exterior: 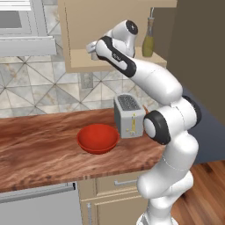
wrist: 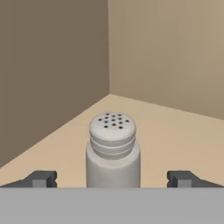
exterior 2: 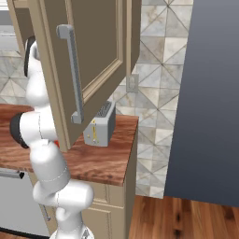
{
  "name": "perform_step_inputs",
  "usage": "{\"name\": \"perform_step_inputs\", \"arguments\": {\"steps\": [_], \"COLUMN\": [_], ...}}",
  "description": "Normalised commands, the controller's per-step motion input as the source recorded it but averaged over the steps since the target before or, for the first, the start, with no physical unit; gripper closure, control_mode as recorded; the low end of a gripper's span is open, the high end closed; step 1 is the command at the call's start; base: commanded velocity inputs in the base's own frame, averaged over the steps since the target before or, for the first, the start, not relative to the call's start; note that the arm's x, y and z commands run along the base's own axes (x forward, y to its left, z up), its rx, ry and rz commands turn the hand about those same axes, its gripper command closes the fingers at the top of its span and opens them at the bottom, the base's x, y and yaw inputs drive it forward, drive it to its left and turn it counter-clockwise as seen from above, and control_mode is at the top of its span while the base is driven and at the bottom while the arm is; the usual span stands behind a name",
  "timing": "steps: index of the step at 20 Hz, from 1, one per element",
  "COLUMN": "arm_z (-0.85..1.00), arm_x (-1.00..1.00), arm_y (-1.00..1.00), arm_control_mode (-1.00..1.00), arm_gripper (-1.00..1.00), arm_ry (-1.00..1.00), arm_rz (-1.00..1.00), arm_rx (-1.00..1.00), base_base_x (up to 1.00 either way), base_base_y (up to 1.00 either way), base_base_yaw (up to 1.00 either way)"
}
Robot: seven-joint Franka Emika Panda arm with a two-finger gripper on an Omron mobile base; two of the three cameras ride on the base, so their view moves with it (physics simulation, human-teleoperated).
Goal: Retrieve the bottle and the shaker from the cabinet and place them next to the mixing bowl on the counter. Then add garlic from the fridge to the mixing bowl.
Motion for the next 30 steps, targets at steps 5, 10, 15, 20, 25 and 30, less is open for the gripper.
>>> {"name": "perform_step_inputs", "arguments": {"steps": [5, 10, 15, 20, 25, 30], "arm_z": [0.00, -0.07, -0.11, -0.02, 0.00, 0.00], "arm_x": [0.01, 0.13, 0.12, 0.01, 0.00, -0.21], "arm_y": [0.00, 0.06, 0.04, 0.00, 0.00, 0.00], "arm_control_mode": [-1.00, -1.00, -1.00, -1.00, -1.00, -1.00], "arm_gripper": [-1.00, -1.00, -1.00, 1.00, 1.00, 1.00], "arm_ry": [0.00, 0.00, 0.00, 0.00, 0.00, -0.05], "arm_rz": [0.00, 0.00, 0.00, 0.00, 0.00, -0.07], "arm_rx": [0.00, 0.00, 0.00, 0.00, 0.00, 0.00], "base_base_x": [0.00, 0.00, 0.00, 0.00, 0.00, 0.00], "base_base_y": [0.00, 0.00, 0.00, 0.00, 0.00, 0.00], "base_base_yaw": [0.00, 0.00, 0.00, 0.00, 0.00, 0.00]}}
